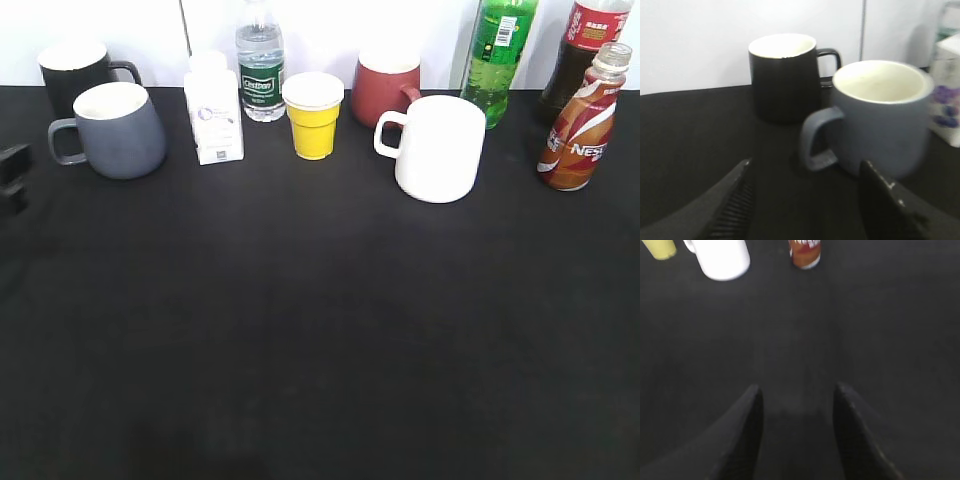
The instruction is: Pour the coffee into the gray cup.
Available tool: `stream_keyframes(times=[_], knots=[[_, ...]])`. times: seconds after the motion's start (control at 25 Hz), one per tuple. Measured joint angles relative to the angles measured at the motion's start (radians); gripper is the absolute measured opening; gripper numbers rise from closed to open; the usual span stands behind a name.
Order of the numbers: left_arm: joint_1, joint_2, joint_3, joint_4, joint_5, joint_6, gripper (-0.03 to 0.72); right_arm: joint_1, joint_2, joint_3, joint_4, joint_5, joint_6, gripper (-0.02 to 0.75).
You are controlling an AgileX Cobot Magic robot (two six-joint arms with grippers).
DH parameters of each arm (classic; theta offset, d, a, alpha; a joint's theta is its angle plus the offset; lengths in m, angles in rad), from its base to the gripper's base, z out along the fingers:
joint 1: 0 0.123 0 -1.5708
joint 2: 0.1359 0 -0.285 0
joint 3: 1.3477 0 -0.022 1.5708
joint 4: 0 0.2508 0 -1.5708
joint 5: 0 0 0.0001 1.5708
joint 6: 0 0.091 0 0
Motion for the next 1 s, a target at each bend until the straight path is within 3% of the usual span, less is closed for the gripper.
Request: stream_keyframes(times=[0.36,0.64,0.72,0.8,0.84,1.0], knots=[[0.000,0.279,-0.260,-0.004,0.001,-0.030,0.482,0.000,0.009,0.000,-0.001,0.000,0.000,0.371],[-0.038,0.407,-0.420,-0.025,0.001,-0.052,0.416,0.000,0.009,0.000,-0.001,0.000,0.000,0.371],[-0.062,0.429,-0.442,-0.090,-0.001,-0.052,0.335,0.000,0.009,0.000,-0.001,0.000,0.000,0.371],[-0.070,0.435,-0.445,-0.103,-0.008,-0.052,0.140,0.000,0.009,0.000,-0.001,0.000,0.000,0.371],[-0.070,0.436,-0.445,-0.096,-0.015,-0.050,0.097,0.000,0.009,0.000,-0.001,0.000,0.000,0.371],[-0.070,0.439,-0.438,-0.015,-0.064,-0.047,0.084,0.000,0.009,0.000,0.000,0.000,0.000,0.371]])
